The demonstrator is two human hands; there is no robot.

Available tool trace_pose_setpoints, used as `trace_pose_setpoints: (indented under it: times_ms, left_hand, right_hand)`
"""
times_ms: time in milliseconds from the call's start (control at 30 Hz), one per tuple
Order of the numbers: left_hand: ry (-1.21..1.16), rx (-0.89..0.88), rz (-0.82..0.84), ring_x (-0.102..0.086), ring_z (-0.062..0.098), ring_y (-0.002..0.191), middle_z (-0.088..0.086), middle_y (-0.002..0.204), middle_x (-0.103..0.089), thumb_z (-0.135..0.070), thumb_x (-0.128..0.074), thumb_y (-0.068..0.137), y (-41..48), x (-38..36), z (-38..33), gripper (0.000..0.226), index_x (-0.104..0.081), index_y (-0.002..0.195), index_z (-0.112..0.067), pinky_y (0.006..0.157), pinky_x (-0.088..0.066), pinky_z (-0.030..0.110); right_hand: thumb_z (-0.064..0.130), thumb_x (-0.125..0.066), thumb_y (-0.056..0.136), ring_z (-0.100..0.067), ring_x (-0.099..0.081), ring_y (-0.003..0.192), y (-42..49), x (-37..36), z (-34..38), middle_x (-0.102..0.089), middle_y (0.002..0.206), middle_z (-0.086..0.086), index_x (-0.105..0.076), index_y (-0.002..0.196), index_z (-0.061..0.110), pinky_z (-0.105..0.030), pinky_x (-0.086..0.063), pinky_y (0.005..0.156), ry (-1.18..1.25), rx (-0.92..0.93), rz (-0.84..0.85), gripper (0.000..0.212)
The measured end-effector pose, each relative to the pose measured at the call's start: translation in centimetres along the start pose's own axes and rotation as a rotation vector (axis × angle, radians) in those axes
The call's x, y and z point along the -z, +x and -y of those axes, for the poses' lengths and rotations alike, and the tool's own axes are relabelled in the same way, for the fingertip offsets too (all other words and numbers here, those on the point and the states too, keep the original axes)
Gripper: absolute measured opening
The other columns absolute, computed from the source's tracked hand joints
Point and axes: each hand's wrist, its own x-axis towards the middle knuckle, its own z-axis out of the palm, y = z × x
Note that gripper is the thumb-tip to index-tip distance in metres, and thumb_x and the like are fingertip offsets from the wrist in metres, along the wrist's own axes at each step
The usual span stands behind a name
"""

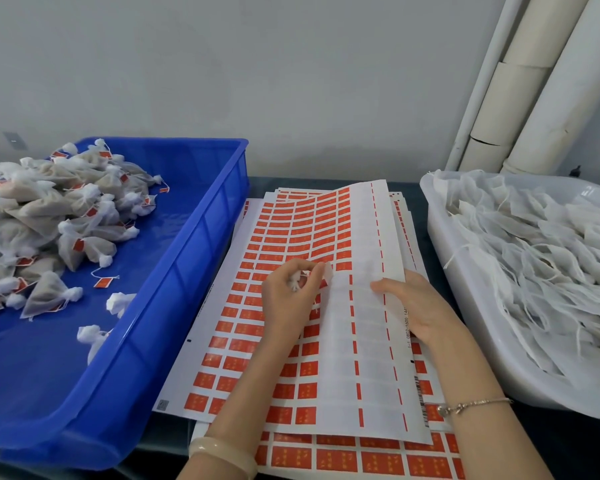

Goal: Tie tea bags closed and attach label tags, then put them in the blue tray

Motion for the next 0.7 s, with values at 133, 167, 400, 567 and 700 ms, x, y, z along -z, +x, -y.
trace_pose_setpoints:
  times_ms: [133,167,400,567,700]
  left_hand:
    - [-0.046,-0.059,-0.138,-0.058,-0.012,0.087,-0.028,0.082,-0.062,-0.033,-0.067,0.087,-0.1,0.2,-0.2,0.004,-0.065,0.086,-0.036,0.065,-0.042,-0.002]
    - [-0.053,-0.078,-0.170,-0.058,-0.013,0.087,-0.030,0.081,-0.061,-0.032,-0.067,0.087,-0.1,0.2,-0.3,0.007,-0.064,0.085,-0.037,0.065,-0.042,-0.002]
    - [-0.072,-0.114,-0.200,-0.058,-0.014,0.086,-0.030,0.080,-0.060,-0.032,-0.067,0.087,-0.2,0.3,-0.6,0.014,-0.060,0.082,-0.043,0.067,-0.043,-0.002]
    - [-0.086,-0.127,-0.119,-0.061,-0.007,0.085,-0.026,0.080,-0.064,-0.033,-0.068,0.085,-0.1,0.1,-0.4,0.006,-0.064,0.084,-0.038,0.067,-0.045,0.001]
    - [-0.106,-0.134,-0.023,-0.063,-0.001,0.085,-0.021,0.081,-0.068,-0.036,-0.067,0.084,-0.1,0.1,-0.2,0.008,-0.070,0.085,-0.028,0.070,-0.048,0.006]
  right_hand:
    - [0.022,-0.065,0.090,-0.026,-0.066,0.094,0.0,0.1,-0.1,-0.068,0.104,-0.003,-0.056,0.109,0.029,-0.043,-0.054,0.077,-0.003,0.002,-0.003,0.022]
    - [0.022,-0.065,0.090,-0.027,-0.066,0.094,0.1,0.1,-0.1,-0.068,0.104,-0.004,-0.056,0.109,0.029,-0.046,-0.054,0.081,-0.002,0.001,-0.004,0.022]
    - [0.019,-0.066,0.089,-0.025,-0.067,0.092,0.1,0.1,-0.3,-0.069,0.101,-0.001,-0.057,0.106,0.029,-0.039,-0.054,0.070,0.032,0.022,-0.023,0.021]
    - [0.020,-0.071,0.084,-0.014,-0.069,0.081,0.5,0.1,-0.7,-0.066,0.104,0.008,-0.050,0.114,0.028,-0.030,-0.054,0.062,0.083,0.095,-0.257,0.037]
    - [0.024,-0.069,0.086,-0.002,-0.056,0.095,0.5,-0.7,-1.2,-0.055,0.117,0.013,-0.047,0.122,0.030,-0.018,-0.042,0.078,-0.112,0.407,-0.545,0.043]
